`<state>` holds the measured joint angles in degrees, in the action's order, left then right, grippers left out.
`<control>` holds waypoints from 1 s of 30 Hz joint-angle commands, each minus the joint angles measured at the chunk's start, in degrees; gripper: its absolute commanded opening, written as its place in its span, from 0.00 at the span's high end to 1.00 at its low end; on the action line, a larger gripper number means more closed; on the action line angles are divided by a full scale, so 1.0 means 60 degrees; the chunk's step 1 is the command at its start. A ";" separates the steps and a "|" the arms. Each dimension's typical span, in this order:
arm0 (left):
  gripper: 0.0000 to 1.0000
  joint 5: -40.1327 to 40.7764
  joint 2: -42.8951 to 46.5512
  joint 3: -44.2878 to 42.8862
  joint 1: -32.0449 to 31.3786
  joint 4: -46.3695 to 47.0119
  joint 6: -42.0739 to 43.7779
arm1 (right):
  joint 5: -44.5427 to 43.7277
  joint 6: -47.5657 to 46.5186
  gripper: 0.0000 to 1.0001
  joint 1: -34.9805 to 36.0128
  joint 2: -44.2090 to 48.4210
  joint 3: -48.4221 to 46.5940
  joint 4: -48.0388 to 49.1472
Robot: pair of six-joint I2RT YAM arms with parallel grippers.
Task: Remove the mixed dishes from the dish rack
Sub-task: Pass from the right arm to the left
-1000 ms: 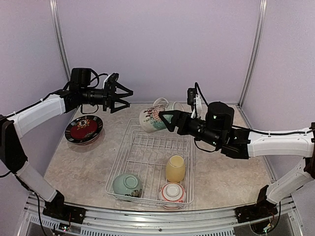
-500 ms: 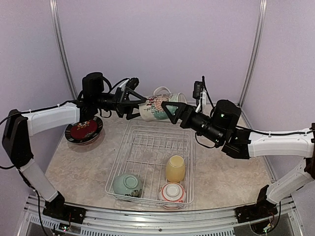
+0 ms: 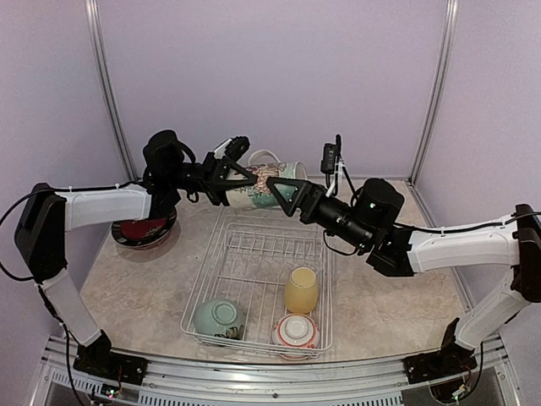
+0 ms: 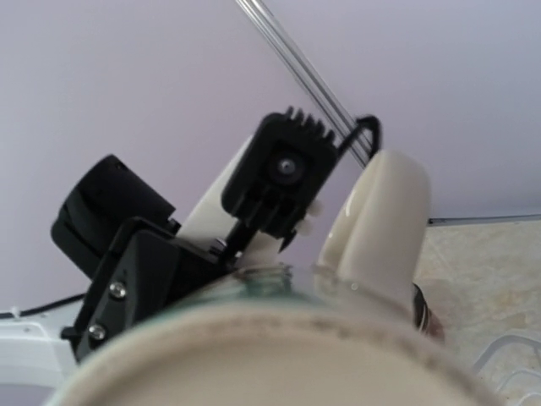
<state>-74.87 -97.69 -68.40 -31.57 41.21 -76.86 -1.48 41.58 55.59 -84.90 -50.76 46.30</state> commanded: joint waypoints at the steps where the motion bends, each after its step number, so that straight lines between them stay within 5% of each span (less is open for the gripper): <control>1: 0.67 -0.0286 -0.0507 0.0150 -0.0032 0.2818 -0.2068 | 0.0231 0.0170 1.00 -0.0103 0.0054 -0.0021 0.2211; 8: 0.93 -0.0335 -0.0802 0.0062 -0.0012 0.3771 -0.2782 | 0.0157 0.0325 0.96 -0.0151 0.0020 0.0129 0.2177; 13: 1.00 -0.0356 -0.0426 0.0062 0.0066 0.2684 -0.1799 | 0.0130 0.0565 0.56 -0.0288 0.0090 0.0301 0.1920; 17: 1.00 -0.0348 -0.0158 0.0062 0.0362 0.2375 -0.1548 | -0.0135 0.0770 0.07 -0.0416 0.0350 0.0454 0.1182; 18: 1.00 -0.0333 -0.0111 0.0062 0.0480 0.2355 -0.1557 | -0.0227 0.0811 0.01 -0.0445 0.0447 0.0492 0.0901; 25: 1.00 -0.0198 0.0164 0.0039 0.1312 0.1704 -0.1284 | -0.0708 0.0739 0.00 -0.0688 0.1285 0.0902 -0.0364; 30: 1.00 0.0877 0.0971 -0.0438 0.1998 -0.3799 0.2233 | -0.1333 0.0273 0.00 -0.0727 0.1815 0.0580 -0.2475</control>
<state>-76.01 -98.83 -67.55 -21.96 41.69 -82.02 -5.67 45.91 51.62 -76.58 -46.50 42.39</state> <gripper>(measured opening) 0.147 0.997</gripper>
